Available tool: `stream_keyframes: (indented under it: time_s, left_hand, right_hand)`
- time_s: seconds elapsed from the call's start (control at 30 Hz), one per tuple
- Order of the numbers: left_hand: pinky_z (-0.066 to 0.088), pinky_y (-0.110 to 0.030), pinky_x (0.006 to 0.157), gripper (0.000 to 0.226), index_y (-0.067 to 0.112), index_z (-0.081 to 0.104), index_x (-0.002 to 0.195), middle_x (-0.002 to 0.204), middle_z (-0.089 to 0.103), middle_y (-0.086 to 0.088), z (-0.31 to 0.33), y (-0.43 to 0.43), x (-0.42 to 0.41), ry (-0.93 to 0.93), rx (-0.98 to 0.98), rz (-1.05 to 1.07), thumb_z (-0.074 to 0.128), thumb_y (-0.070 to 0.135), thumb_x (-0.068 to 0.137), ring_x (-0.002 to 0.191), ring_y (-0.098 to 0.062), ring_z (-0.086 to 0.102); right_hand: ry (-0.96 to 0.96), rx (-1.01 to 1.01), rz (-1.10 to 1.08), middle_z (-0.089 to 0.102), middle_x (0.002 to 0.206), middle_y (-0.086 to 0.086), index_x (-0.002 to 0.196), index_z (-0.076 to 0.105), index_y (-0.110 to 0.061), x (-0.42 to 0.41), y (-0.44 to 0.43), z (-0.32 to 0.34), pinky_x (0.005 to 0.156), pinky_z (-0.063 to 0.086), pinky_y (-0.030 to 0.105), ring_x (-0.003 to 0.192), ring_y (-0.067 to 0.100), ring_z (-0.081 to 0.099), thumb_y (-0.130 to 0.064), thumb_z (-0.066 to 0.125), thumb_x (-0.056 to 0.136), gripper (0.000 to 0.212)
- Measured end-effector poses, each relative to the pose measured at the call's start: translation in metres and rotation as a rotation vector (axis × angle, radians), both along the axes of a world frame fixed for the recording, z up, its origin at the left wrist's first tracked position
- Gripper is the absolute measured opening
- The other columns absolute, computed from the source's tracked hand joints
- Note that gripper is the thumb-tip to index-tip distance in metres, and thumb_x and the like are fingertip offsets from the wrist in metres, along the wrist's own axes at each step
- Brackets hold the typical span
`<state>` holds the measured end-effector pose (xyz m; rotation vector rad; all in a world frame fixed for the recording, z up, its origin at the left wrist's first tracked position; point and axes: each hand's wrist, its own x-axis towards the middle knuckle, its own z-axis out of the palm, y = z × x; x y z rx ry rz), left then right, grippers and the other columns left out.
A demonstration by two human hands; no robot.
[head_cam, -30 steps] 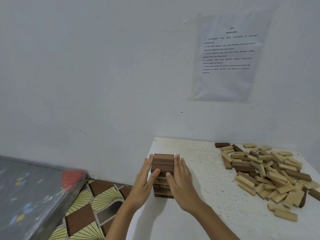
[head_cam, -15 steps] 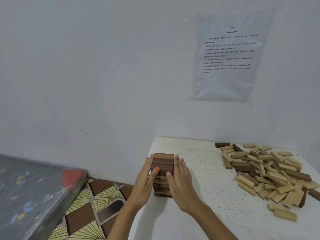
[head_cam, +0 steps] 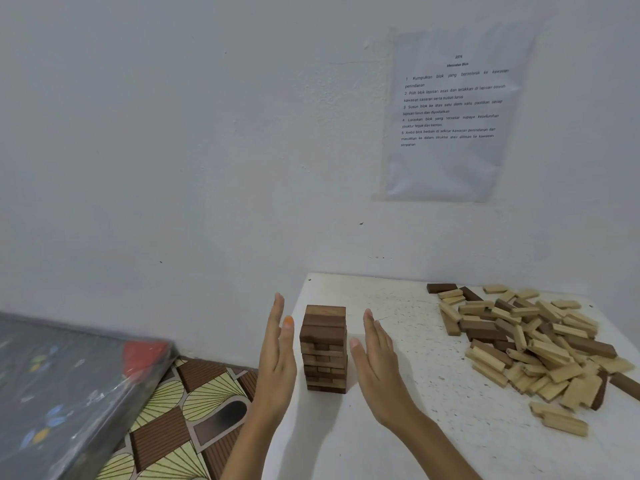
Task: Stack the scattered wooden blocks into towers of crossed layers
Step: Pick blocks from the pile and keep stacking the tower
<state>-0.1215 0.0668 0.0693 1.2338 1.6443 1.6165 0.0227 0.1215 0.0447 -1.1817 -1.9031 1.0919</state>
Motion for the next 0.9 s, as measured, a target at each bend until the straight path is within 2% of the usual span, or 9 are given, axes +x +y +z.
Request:
stream_keyframes:
  time_s: [0.07, 0.13, 0.23, 0.3, 0.37, 0.5, 0.67, 0.9]
  left_hand:
    - [0.022, 0.006, 0.097, 0.054, 0.037, 0.028, 0.148, 0.151, 0.03, 0.027, 0.011, -0.001, 0.008, -0.029, 0.073, 0.018, 0.03, 0.048, 0.095, 0.136, 0.017, 0.023]
    - [0.026, 0.004, 0.096, 0.049, 0.034, 0.036, 0.145, 0.147, 0.039, 0.024, 0.022, 0.0, 0.017, -0.022, 0.132, 0.018, 0.033, 0.046, 0.098, 0.134, 0.014, 0.031]
    - [0.031, 0.0, 0.095, 0.046, 0.028, 0.044, 0.141, 0.142, 0.047, 0.021, 0.036, 0.003, 0.035, 0.012, 0.196, -0.008, 0.034, 0.043, 0.098, 0.129, 0.012, 0.04]
    - [0.034, -0.005, 0.099, 0.045, 0.026, 0.048, 0.137, 0.139, 0.051, 0.019, 0.043, 0.006, 0.049, 0.028, 0.225, -0.032, 0.034, 0.039, 0.096, 0.129, 0.007, 0.042]
    - [0.036, -0.01, 0.101, 0.042, 0.027, 0.052, 0.132, 0.133, 0.056, 0.018, 0.046, 0.011, 0.065, 0.032, 0.233, -0.059, 0.036, 0.038, 0.095, 0.127, 0.003, 0.046]
    - [0.042, -0.014, 0.093, 0.034, 0.031, 0.058, 0.122, 0.123, 0.061, 0.019, 0.042, 0.023, 0.096, 0.016, 0.202, -0.136, 0.042, 0.037, 0.093, 0.12, -0.001, 0.054]
    - [0.04, -0.006, 0.081, 0.031, 0.036, 0.056, 0.121, 0.113, 0.062, 0.024, 0.027, 0.038, 0.135, 0.06, 0.141, -0.231, 0.047, 0.034, 0.092, 0.11, 0.002, 0.056]
    - [0.043, -0.011, 0.079, 0.028, 0.033, 0.058, 0.115, 0.109, 0.065, 0.016, -0.007, 0.073, 0.178, 0.143, 0.001, -0.374, 0.053, 0.012, 0.097, 0.102, 0.002, 0.057]
  right_hand:
    - [0.109, -0.01, -0.032, 0.009, 0.15, -0.03, 0.145, 0.008, -0.044, 0.005, -0.002, 0.007, 0.12, 0.004, 0.028, 0.14, -0.009, 0.004, -0.055, 0.023, 0.091, 0.057]
    - [0.203, -0.009, -0.073, 0.022, 0.148, -0.027, 0.143, 0.02, -0.043, 0.011, -0.004, 0.015, 0.117, 0.016, 0.024, 0.138, -0.008, 0.018, -0.051, 0.029, 0.093, 0.051]
    - [0.307, 0.011, -0.118, 0.036, 0.139, -0.021, 0.136, 0.036, -0.04, 0.023, -0.004, 0.029, 0.096, 0.029, 0.002, 0.122, -0.018, 0.034, -0.039, 0.034, 0.099, 0.038]
    - [0.337, 0.041, -0.149, 0.041, 0.132, -0.019, 0.13, 0.042, -0.04, 0.032, -0.003, 0.034, 0.083, 0.032, -0.004, 0.11, -0.025, 0.038, -0.035, 0.035, 0.1, 0.031]
    - [0.364, 0.066, -0.178, 0.044, 0.129, -0.018, 0.125, 0.047, -0.039, 0.043, 0.0, 0.037, 0.082, 0.036, -0.001, 0.107, -0.021, 0.043, -0.032, 0.037, 0.101, 0.027]
    - [0.365, 0.094, -0.249, 0.051, 0.124, -0.019, 0.117, 0.055, -0.036, 0.074, 0.006, 0.034, 0.082, 0.043, 0.011, 0.105, -0.004, 0.052, -0.029, 0.042, 0.101, 0.022]
    - [0.322, 0.11, -0.347, 0.057, 0.115, -0.014, 0.108, 0.063, -0.029, 0.123, 0.013, 0.025, 0.075, 0.042, 0.005, 0.094, -0.005, 0.054, -0.012, 0.05, 0.098, 0.024]
    - [0.263, 0.071, -0.483, 0.065, 0.099, -0.007, 0.087, 0.066, -0.028, 0.189, 0.029, 0.005, 0.068, 0.046, 0.01, 0.085, -0.002, 0.059, 0.002, 0.053, 0.091, 0.033]
